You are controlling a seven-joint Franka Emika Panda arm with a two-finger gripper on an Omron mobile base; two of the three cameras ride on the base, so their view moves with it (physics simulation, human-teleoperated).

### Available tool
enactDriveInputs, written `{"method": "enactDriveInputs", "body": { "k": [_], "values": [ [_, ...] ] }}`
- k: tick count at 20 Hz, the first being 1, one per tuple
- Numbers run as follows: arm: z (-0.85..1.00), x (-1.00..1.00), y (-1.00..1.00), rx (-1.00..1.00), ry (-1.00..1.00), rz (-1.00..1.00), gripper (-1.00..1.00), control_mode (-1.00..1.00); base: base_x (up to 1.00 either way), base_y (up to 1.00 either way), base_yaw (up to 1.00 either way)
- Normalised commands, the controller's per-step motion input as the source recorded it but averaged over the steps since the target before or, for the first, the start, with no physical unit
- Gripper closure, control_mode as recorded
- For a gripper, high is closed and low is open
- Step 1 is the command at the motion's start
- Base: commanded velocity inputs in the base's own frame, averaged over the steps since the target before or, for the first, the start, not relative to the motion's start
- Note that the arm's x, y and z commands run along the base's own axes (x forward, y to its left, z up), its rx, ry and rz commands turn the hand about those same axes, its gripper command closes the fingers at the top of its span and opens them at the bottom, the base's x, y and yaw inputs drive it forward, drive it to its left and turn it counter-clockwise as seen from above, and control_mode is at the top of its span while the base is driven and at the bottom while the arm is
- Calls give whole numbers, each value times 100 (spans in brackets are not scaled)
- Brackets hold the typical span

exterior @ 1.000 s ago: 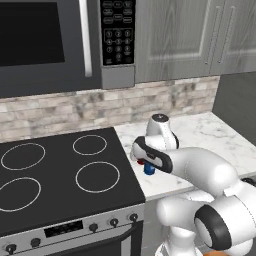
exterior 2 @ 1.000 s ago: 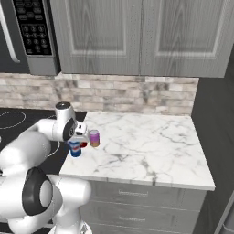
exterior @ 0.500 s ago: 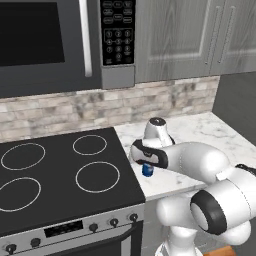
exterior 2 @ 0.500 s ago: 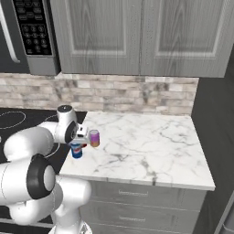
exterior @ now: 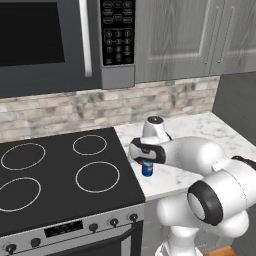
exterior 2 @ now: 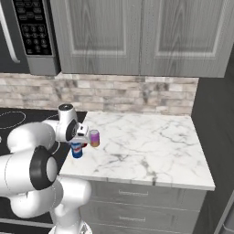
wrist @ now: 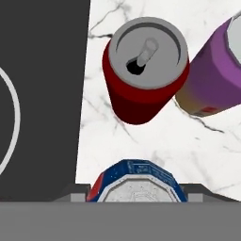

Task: Four empty soda cans are scattered around the kitchen. Gather all the cans and cluster them next to the stove for recycling.

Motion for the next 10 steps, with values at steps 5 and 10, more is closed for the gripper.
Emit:
{"method": "enactDriveInputs", "body": {
  "k": [5, 10],
  "values": [
    [-24, 0, 0, 0, 0, 0, -100, -100, 0, 0, 0],
    [-13, -5, 0, 0, 0, 0, -100, -100, 0, 0, 0]
  ]
}}
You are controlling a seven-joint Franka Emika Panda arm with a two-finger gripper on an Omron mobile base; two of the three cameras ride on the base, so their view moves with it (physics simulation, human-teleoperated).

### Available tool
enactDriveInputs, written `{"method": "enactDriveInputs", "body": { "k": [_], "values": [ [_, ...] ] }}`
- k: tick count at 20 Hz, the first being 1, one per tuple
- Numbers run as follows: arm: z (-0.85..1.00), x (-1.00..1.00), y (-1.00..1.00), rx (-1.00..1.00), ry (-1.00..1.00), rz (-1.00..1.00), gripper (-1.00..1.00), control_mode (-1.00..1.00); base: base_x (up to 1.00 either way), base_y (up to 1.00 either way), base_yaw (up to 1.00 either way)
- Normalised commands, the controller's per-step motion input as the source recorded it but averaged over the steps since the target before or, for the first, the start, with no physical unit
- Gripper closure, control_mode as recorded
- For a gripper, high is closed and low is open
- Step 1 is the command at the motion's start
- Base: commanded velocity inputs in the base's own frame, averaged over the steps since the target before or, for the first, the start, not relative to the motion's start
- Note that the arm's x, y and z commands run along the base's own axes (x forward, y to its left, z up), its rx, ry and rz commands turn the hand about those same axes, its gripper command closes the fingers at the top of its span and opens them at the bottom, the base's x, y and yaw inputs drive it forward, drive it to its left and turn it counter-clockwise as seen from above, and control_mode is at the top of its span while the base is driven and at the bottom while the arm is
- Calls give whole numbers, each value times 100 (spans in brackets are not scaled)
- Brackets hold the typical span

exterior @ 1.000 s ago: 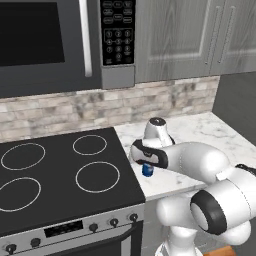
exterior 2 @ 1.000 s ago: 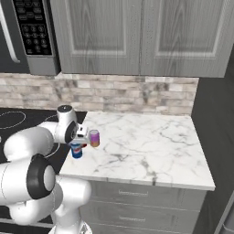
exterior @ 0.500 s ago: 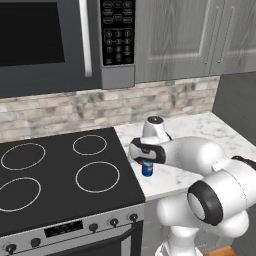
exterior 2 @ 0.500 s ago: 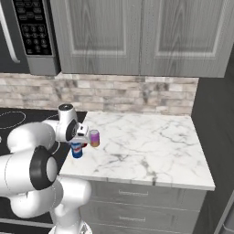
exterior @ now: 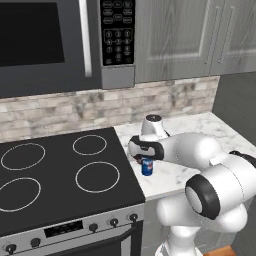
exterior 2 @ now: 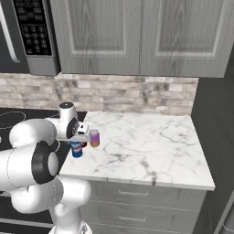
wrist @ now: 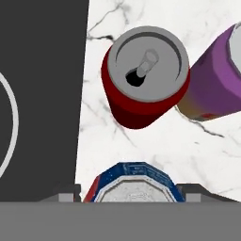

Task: Four empty soda cans are scattered around the kitchen. Gather all the cans and cluster them next to the stove for recycling.

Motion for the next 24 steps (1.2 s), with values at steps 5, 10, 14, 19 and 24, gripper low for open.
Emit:
{"method": "enactDriveInputs", "body": {
  "k": [5, 10, 14, 19, 24],
  "values": [
    [-1, -12, 0, 0, -4, 0, -100, -100, 0, 0, 0],
    [1, -12, 0, 0, -1, 0, -100, -100, 0, 0, 0],
    [25, -28, -10, 0, -3, 0, -100, -100, 0, 0, 0],
    [43, -32, -9, 0, -4, 0, -100, -100, 0, 0, 0],
    [37, -42, 0, 0, -3, 0, -100, -100, 0, 0, 0]
  ]
}}
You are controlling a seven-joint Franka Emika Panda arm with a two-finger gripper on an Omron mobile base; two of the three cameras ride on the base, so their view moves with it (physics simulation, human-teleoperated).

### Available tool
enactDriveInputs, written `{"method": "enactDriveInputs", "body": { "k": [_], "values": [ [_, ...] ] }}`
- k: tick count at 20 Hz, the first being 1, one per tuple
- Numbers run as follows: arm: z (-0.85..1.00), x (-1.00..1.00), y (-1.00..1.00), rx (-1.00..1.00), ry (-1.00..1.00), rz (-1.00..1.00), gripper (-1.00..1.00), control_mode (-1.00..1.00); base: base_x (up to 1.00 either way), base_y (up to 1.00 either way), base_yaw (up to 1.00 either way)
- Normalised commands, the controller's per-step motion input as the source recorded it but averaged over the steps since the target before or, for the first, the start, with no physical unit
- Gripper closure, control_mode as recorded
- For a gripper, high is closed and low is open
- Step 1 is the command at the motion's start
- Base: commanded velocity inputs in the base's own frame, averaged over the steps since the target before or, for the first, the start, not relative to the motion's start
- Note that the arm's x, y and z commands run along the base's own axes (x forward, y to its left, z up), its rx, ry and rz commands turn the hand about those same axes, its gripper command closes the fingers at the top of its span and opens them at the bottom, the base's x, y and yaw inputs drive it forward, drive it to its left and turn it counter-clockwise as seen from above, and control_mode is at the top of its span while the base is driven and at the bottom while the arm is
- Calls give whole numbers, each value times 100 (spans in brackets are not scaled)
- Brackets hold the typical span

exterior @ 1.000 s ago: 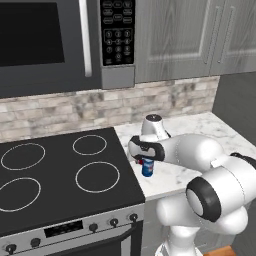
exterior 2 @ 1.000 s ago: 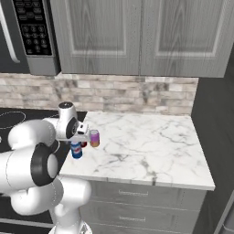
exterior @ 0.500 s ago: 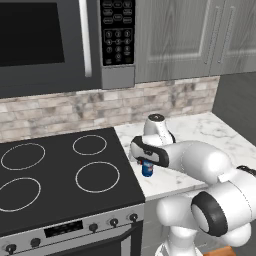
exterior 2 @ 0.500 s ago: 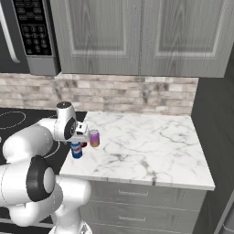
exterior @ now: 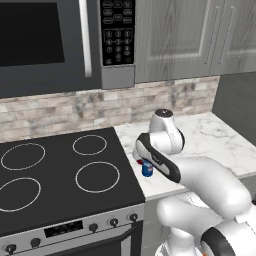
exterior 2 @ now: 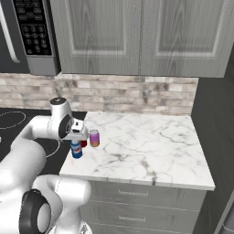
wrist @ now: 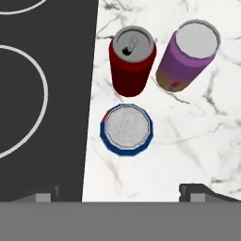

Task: Four empty soda cans are scattered around the kitchen. Gather all the cans and cluster them next to the stove for recycling.

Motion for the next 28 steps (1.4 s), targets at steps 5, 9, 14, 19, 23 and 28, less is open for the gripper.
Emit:
{"method": "enactDriveInputs", "body": {
  "k": [5, 9, 14, 19, 23, 28],
  "values": [
    [39, -55, -2, 0, -2, 0, -100, -100, 0, 0, 0],
    [38, -61, -4, 2, -2, 0, -100, -100, 0, 0, 0],
    [39, -62, -9, 2, -1, 0, -100, -100, 0, 0, 0],
    [29, -63, -18, 4, -1, 0, -100, -100, 0, 0, 0],
    [24, -57, -10, 3, 0, 0, -100, -100, 0, 0, 0],
    [27, -54, -3, 2, 0, -1, -100, -100, 0, 0, 0]
  ]
}}
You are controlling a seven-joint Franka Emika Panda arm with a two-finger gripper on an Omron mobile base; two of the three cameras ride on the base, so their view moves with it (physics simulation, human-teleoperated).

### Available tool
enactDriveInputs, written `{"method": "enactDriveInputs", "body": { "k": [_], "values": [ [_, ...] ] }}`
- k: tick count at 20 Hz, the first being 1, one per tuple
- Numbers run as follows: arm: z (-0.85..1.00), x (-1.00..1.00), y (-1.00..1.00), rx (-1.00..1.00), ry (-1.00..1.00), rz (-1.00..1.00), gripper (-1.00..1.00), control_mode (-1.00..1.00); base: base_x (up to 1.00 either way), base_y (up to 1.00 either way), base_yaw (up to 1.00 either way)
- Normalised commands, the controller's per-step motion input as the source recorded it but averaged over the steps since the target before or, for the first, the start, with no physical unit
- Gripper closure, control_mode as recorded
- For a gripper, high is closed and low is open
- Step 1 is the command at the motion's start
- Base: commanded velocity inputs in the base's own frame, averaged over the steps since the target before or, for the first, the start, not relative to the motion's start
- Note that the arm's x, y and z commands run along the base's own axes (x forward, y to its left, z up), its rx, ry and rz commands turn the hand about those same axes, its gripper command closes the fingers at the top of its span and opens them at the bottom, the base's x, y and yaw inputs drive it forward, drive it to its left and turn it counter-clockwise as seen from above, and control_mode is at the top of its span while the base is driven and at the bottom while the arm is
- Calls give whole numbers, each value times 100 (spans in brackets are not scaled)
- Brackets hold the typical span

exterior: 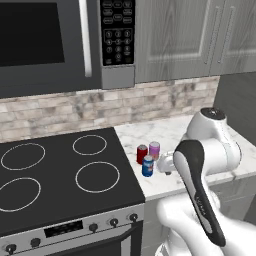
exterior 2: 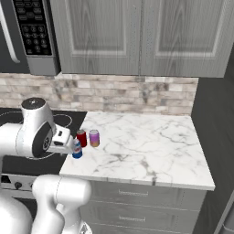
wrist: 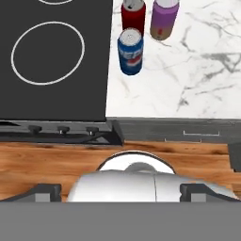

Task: Four empty soda cans are scattered around the kitchen. Gather all the cans and cluster them next to the stove for recycling.

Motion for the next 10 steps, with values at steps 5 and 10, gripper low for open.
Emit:
{"method": "enactDriveInputs", "body": {
  "k": [5, 10],
  "values": [
    [26, -61, -5, 2, 0, -1, -100, -100, 0, 0, 0],
    [7, -27, -3, 1, 0, 0, -100, 100, -44, -1, -1]
  ]
}}
